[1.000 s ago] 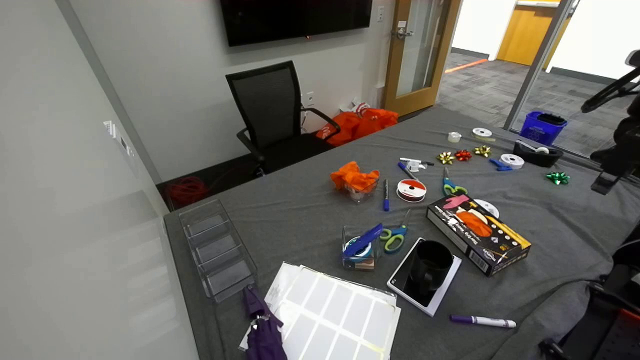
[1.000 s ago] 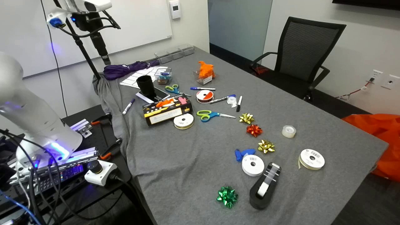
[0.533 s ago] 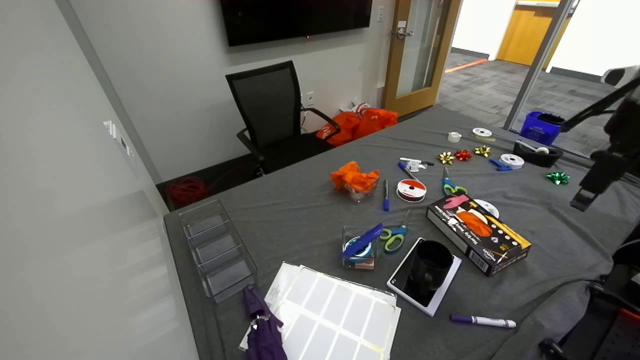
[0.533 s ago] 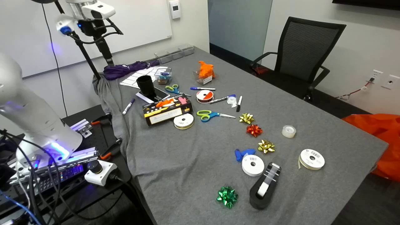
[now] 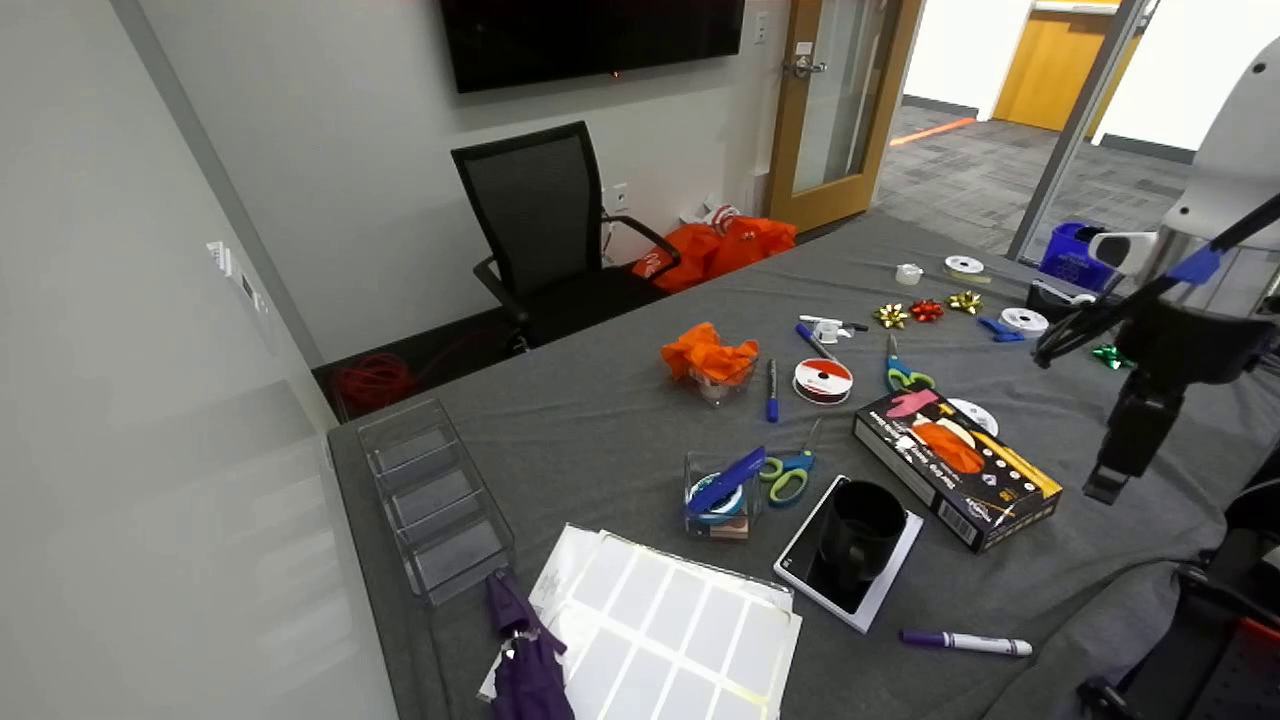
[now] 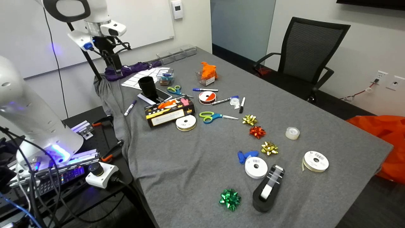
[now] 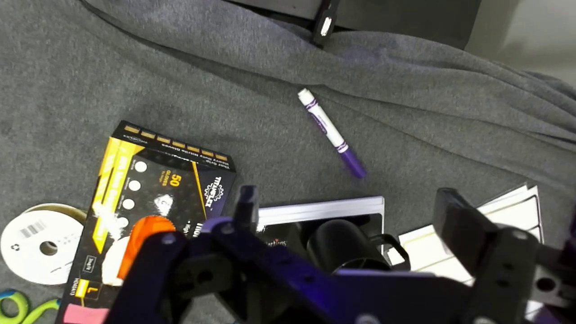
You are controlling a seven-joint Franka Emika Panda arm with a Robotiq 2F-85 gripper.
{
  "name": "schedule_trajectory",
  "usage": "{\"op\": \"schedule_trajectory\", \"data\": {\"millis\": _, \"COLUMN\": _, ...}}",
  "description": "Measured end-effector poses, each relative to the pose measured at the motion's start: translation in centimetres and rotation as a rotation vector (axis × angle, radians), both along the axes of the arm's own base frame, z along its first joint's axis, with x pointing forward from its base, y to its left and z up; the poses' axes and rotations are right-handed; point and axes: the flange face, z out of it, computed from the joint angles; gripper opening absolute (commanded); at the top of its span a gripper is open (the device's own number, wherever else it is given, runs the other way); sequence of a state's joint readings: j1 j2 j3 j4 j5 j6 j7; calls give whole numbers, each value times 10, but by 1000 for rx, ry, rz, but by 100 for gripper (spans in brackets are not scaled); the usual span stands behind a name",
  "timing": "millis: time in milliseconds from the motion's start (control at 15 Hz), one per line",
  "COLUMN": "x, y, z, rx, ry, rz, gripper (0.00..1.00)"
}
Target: Place the purple marker into the mug
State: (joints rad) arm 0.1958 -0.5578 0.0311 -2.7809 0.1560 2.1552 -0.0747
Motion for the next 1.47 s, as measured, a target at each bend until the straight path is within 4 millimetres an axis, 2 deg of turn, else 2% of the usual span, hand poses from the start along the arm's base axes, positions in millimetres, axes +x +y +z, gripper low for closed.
{"op": "schedule_trajectory", "data": {"millis": 467, "x": 27, "y": 11, "z": -49, "rx": -67, "ry": -76, "rz": 200, "gripper": 100}}
{"op": "schedule_trajectory", "data": {"millis": 933, "x": 30, "y": 14, "z": -55, "rx": -82, "ry": -94, "rz": 227, "gripper": 100}}
{"op": "schedule_trajectory", "data": {"millis": 1067, "x": 33, "y": 19, "z": -63, "rx": -96, "ry": -111, "rz": 260, "gripper": 100}}
{"op": "schedule_trajectory", "data": {"millis": 1467, "x": 51, "y": 39, "z": -109, "rx": -74, "ry": -264, "rz": 446, "gripper": 100}}
